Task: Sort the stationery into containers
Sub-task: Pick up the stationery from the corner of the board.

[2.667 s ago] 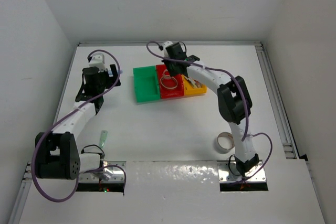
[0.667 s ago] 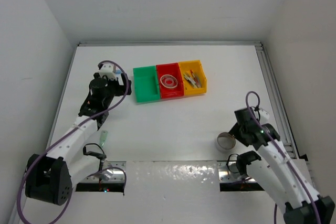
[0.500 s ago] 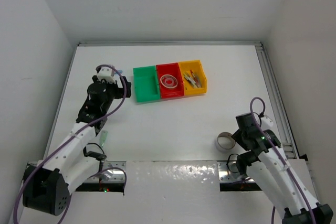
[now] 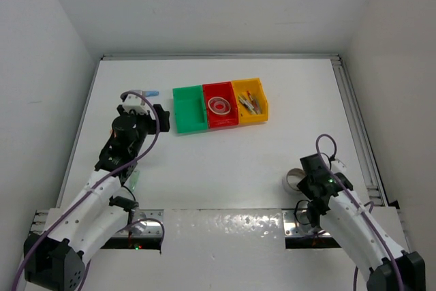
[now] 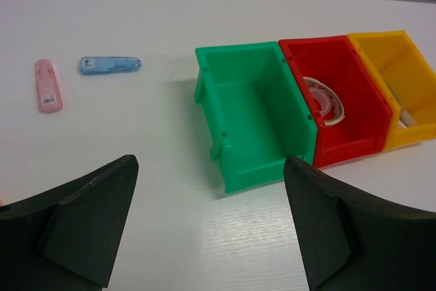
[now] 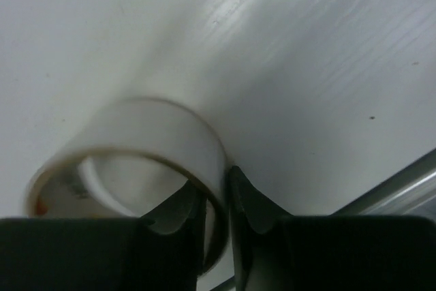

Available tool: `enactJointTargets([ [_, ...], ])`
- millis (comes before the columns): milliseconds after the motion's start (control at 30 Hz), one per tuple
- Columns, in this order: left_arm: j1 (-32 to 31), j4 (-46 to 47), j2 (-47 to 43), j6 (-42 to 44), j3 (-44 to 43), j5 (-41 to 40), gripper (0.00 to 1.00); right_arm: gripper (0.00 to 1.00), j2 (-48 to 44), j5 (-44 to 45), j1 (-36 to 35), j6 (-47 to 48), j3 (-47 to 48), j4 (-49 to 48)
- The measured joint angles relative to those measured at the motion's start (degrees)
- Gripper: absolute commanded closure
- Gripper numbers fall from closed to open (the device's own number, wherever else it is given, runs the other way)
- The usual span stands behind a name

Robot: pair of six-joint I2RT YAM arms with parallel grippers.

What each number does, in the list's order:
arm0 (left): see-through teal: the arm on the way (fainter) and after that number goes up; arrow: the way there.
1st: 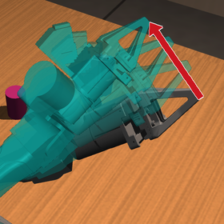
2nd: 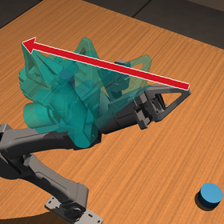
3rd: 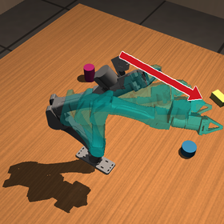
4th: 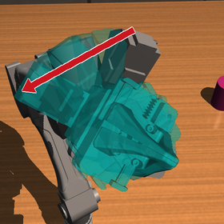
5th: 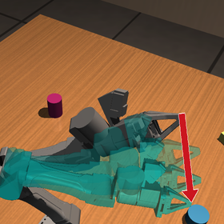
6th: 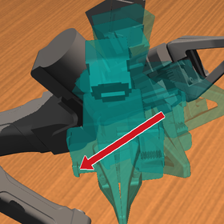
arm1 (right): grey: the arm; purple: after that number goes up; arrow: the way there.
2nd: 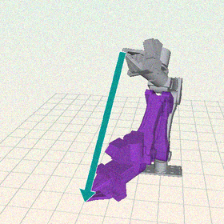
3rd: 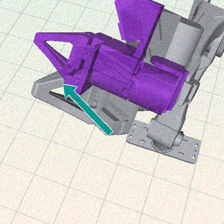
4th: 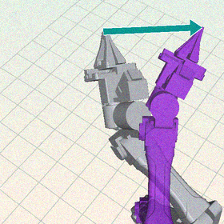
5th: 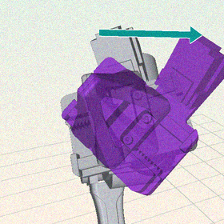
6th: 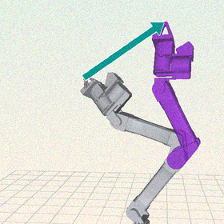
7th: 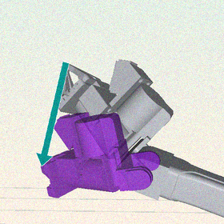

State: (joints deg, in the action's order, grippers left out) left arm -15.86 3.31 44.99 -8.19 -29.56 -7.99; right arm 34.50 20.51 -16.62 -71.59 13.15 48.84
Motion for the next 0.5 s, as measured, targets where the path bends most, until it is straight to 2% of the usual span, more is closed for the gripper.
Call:
enactJointTargets([
  [67,-0.3,-0.5,-0.2,-0.2,0.0,-0.6,0.14,0.98,0.5,-0.3,0.0,0.1,-0.3,-1.1],
  [100,-0.3,-0.7,-0.3,-0.3,0.0,-0.9,0.14,1.0,0.6,-0.4,0.0,0.2,-0.2,-1.6],
  [267,-0.3,-1.1,-0.5,-0.8,0.1,-2.6,0.14,1.0,2.1,1.8,-2.7,4.4,5.2,0.5],
  [367,-0.3,-1.2,-0.4,-0.9,0.1,-3.5,0.14,1.0,8.9,3.7,-6.4,10.1,17.0,2.2],
  [500,-0.2,-2.1,0.5,-0.9,0.1,-5.7,0.13,1.0,26.6,3.9,-12.9,22.1,38.7,0.3],
])
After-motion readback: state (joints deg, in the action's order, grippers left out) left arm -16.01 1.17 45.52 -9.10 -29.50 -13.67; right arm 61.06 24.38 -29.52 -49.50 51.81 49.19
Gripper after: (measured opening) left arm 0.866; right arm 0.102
